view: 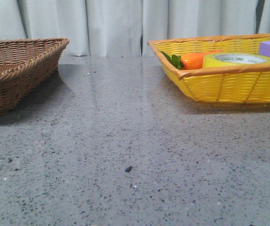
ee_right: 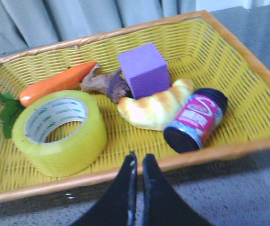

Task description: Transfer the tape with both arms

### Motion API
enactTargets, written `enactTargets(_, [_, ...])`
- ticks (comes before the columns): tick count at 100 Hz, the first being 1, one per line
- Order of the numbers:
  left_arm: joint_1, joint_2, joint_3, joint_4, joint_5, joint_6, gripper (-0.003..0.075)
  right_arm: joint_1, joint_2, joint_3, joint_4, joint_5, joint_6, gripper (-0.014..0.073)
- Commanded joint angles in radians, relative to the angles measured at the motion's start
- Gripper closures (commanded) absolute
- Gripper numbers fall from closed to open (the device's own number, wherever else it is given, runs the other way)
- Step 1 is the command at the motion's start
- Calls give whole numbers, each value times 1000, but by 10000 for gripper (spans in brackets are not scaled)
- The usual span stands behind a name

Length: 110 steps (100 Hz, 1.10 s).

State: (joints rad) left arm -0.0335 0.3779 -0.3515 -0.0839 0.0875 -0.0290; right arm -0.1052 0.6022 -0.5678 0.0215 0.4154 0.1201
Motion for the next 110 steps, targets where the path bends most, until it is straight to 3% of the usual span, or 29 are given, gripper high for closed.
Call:
enactTargets(1, [1, 22, -39, -2, -87, -5, 741, 32, 80, -140, -4, 22, -36, 656])
enactTargets(13, [1, 22, -42, -2, -93, -5, 741, 89, 211, -284, -4, 130, -67, 584])
enactTargets(30, [1, 22, -42, -2, -87, -5, 741, 174, 395, -482, -4, 263, -76, 321])
enactTargets(40, [1, 22, -42, -2, -93, -5, 741, 233, 509, -597, -4, 349, -76, 228])
enactTargets(78, [1, 22, -42, -2, -93, -5, 741, 371, 936, -945, -4, 616, -76, 223])
enactTargets(110, [1, 22, -42, -2, -93, -5, 741, 373, 1126, -1037, -4, 648, -76, 223])
